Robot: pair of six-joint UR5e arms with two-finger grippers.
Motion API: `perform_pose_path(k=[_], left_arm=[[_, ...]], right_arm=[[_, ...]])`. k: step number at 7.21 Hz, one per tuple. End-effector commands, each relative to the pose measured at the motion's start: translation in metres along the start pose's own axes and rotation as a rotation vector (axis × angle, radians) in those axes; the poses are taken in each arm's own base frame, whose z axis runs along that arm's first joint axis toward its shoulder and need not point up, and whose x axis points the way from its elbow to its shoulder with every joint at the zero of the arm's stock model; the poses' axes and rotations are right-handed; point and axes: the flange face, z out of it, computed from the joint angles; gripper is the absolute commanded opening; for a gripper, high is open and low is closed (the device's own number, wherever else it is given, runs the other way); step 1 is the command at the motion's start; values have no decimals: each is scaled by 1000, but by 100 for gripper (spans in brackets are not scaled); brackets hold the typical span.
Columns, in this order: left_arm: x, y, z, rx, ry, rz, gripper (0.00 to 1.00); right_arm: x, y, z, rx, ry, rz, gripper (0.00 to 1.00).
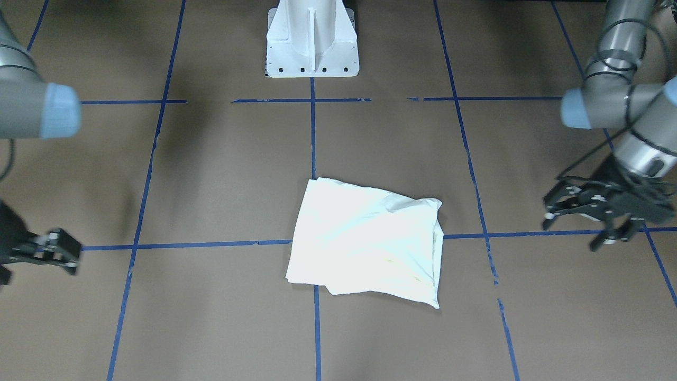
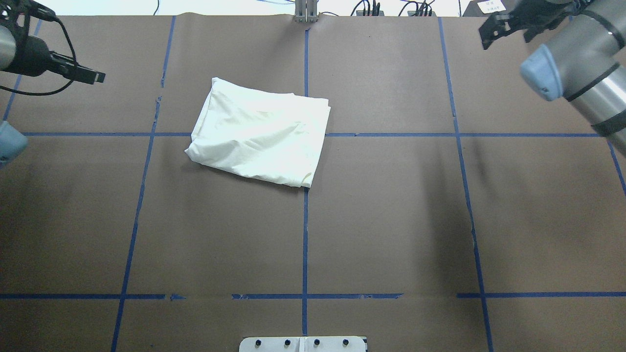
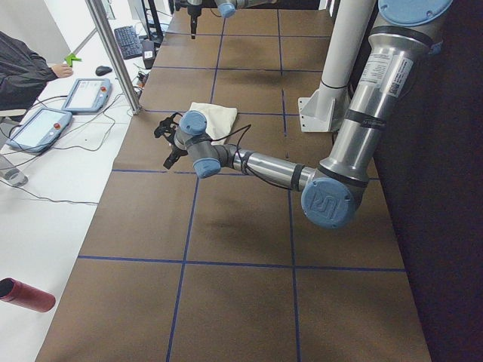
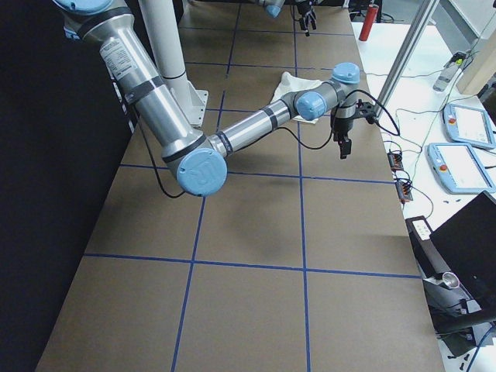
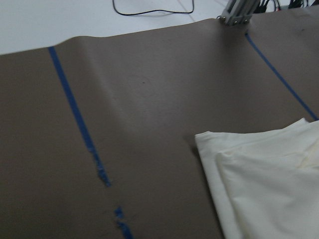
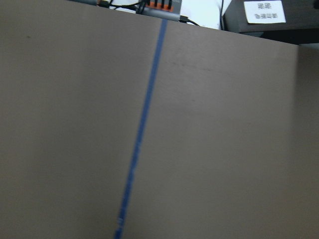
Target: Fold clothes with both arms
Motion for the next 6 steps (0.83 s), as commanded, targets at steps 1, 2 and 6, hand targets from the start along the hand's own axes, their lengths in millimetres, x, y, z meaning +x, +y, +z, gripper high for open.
perform_pose_path(k=[1, 2, 6], left_arm=[[-108, 10, -56, -156, -166, 148, 100], [-143, 11, -80, -234, -198, 185, 100], [-231, 102, -131, -417, -218, -129, 100]], right_arm=[[155, 59, -7, -52, 2, -119, 100], [202, 81, -12, -91, 19, -108, 100], [326, 205, 5, -298, 19, 116, 100]])
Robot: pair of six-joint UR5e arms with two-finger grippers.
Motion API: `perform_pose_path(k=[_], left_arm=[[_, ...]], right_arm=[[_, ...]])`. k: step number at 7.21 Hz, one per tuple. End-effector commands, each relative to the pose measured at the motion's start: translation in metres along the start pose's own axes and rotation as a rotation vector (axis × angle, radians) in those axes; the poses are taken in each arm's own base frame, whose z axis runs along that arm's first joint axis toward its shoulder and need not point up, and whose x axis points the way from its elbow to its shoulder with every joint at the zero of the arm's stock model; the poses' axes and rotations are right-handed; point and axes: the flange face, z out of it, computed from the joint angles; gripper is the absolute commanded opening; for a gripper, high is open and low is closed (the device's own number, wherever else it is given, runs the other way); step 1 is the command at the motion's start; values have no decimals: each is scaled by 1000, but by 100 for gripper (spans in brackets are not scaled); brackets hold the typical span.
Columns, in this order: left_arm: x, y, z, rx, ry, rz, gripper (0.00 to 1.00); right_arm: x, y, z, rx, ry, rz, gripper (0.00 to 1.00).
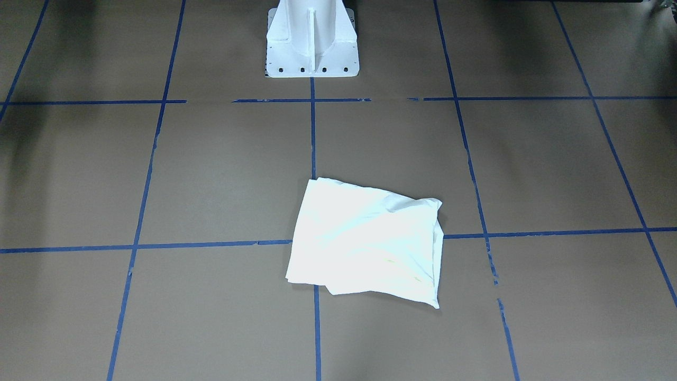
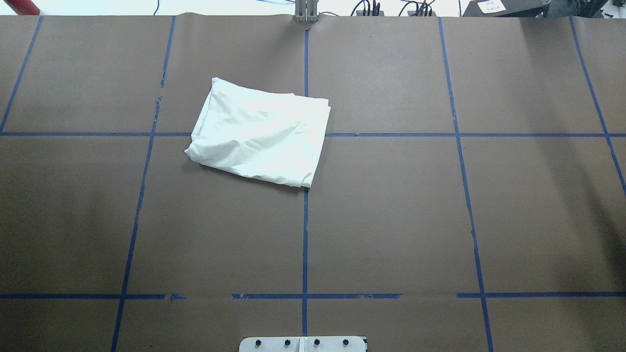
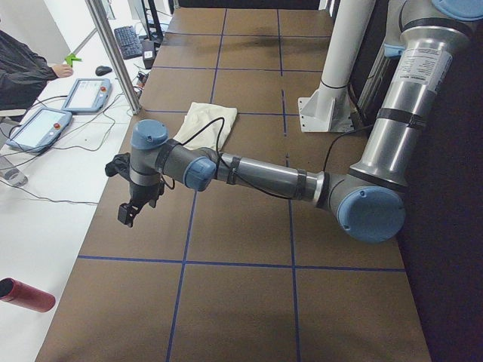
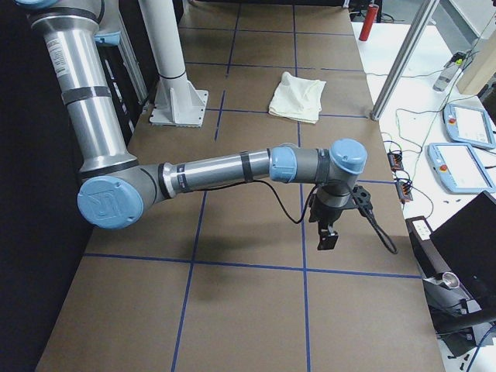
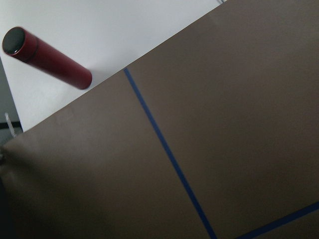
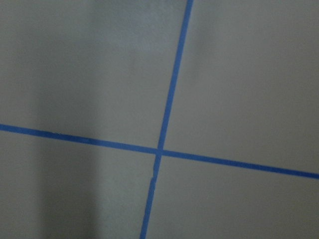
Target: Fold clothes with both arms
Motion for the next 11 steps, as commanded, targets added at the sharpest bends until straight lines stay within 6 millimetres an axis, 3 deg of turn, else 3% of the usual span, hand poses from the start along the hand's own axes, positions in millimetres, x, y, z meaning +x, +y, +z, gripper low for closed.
perform_pose_path(k=[1, 3, 4, 6, 9, 10, 11], left_arm=[[-40, 68, 29, -81, 44, -116, 100], [-39, 100, 43, -86, 178, -174, 100], [-38, 100, 44, -87, 204, -189, 100], [-37, 99, 46, -95, 204, -200, 100], [-37, 101, 46, -134, 206, -265, 100], [-32, 91, 36, -119, 196, -248, 100], [-29, 90, 40, -126, 194, -239, 100]], right_arm=[[42, 59, 41, -28, -69, 82, 100], [53, 87, 69, -13, -118, 79, 100], [54, 96, 73, 40, -105, 69, 100], [48, 86, 56, 63, -59, 103, 100], [51, 93, 62, 51, -51, 109, 100], [51, 93, 63, 51, -50, 109, 100], [52, 93, 64, 51, -50, 108, 100]])
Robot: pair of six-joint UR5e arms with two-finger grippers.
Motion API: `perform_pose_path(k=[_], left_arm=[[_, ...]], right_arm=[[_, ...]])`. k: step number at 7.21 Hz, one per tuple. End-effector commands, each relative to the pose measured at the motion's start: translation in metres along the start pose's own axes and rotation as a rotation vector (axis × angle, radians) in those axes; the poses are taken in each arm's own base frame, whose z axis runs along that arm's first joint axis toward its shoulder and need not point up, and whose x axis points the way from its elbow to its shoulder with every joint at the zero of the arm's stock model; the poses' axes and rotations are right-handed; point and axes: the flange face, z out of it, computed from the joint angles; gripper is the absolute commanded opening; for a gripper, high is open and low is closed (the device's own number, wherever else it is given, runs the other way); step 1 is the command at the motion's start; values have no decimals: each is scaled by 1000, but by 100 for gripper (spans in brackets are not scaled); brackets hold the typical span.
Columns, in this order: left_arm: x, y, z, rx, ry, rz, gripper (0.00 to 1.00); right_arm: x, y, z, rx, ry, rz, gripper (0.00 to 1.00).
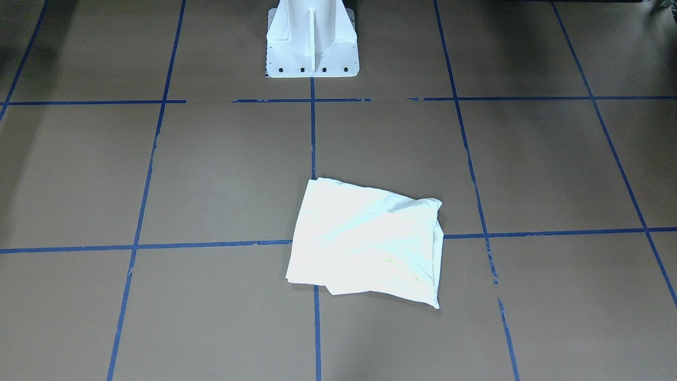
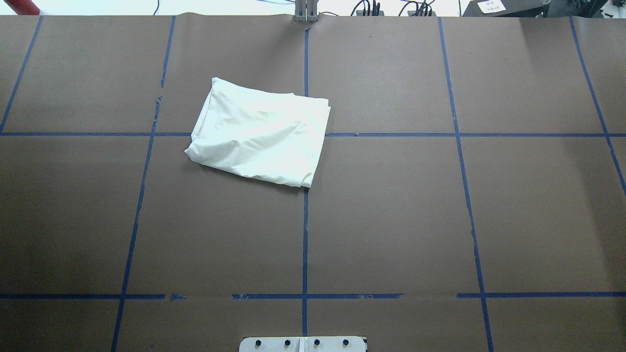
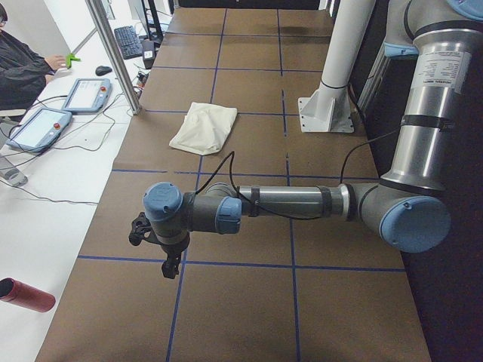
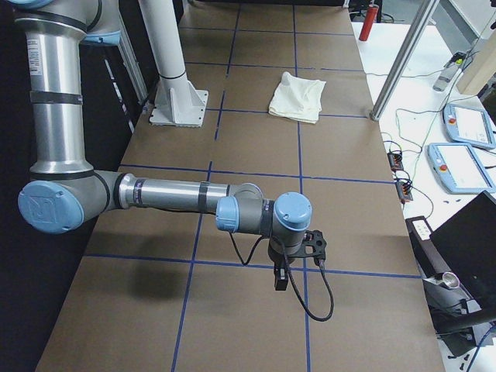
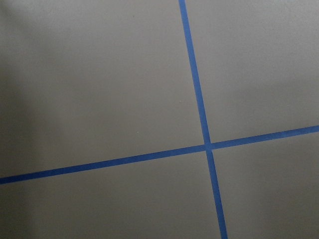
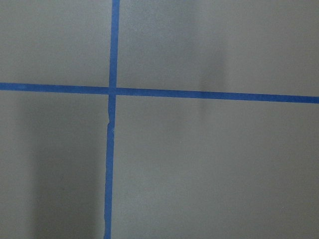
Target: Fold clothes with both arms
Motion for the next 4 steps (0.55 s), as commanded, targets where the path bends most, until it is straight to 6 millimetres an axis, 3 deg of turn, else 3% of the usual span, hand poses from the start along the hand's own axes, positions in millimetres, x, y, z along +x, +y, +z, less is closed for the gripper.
perform_pose_path(k=[1, 3, 4], left_arm=[[8, -2, 0, 0, -8, 20, 100], [10, -1, 2, -1, -6, 23, 100], [11, -2, 13, -17, -3, 31, 100]], right_arm=[[3, 2, 3, -3, 1, 0, 100], [10, 16, 14, -11, -6, 0, 100], [11, 15, 16, -6, -6, 3, 100]])
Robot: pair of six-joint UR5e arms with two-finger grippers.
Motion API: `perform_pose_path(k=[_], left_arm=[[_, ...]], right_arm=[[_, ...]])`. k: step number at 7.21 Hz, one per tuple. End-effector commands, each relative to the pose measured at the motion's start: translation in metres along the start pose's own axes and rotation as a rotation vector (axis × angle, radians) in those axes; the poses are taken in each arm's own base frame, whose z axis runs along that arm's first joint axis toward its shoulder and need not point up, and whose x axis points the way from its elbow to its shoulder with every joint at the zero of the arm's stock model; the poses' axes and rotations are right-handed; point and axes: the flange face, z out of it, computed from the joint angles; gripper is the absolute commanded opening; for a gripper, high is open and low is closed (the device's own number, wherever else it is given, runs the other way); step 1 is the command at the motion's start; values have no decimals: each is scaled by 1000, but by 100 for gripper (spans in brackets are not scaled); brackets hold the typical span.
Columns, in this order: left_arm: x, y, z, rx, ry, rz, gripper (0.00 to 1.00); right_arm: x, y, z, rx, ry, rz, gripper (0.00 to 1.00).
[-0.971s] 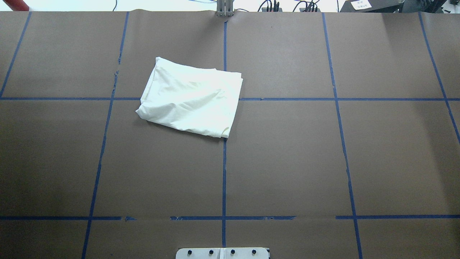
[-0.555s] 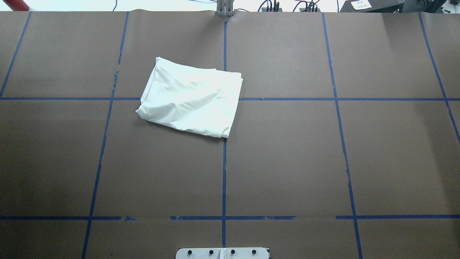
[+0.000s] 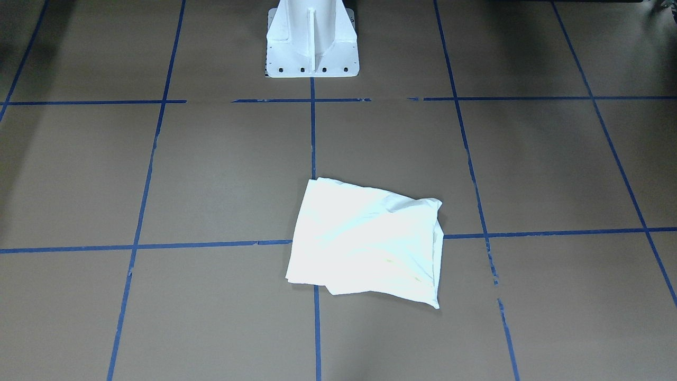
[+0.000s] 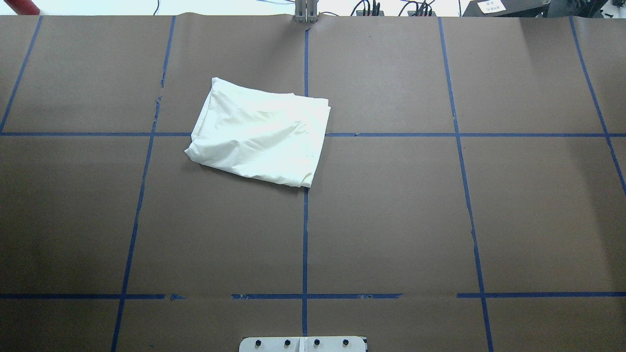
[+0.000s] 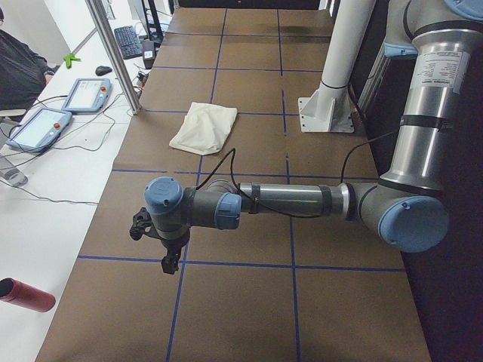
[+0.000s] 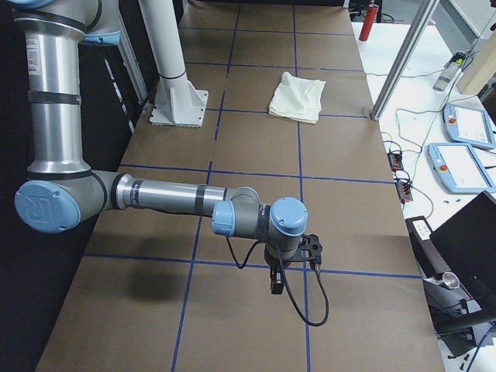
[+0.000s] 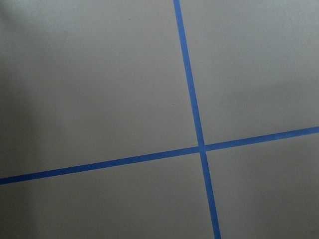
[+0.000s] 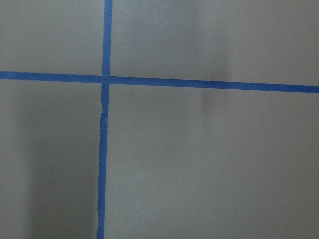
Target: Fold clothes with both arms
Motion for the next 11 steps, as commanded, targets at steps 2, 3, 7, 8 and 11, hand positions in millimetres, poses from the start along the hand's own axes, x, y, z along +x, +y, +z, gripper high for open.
perform_pose_path(k=[2, 3, 7, 8, 11], left_arm=[[9, -1, 14, -23, 6, 16, 100], [9, -1, 14, -23, 6, 16, 100], [8, 0, 14, -22, 6, 17, 100], [9, -1, 13, -20, 13, 19, 100], [9, -1, 14, -22, 14, 18, 100]], right_arm=[[4, 4, 5, 1, 2, 3, 100], [4, 6, 6, 0, 0, 6, 100], [-4, -3, -9, 26, 38, -14, 100], [-3, -3, -8, 25, 41, -12, 100], [-2, -2, -7, 23, 42, -12, 100]])
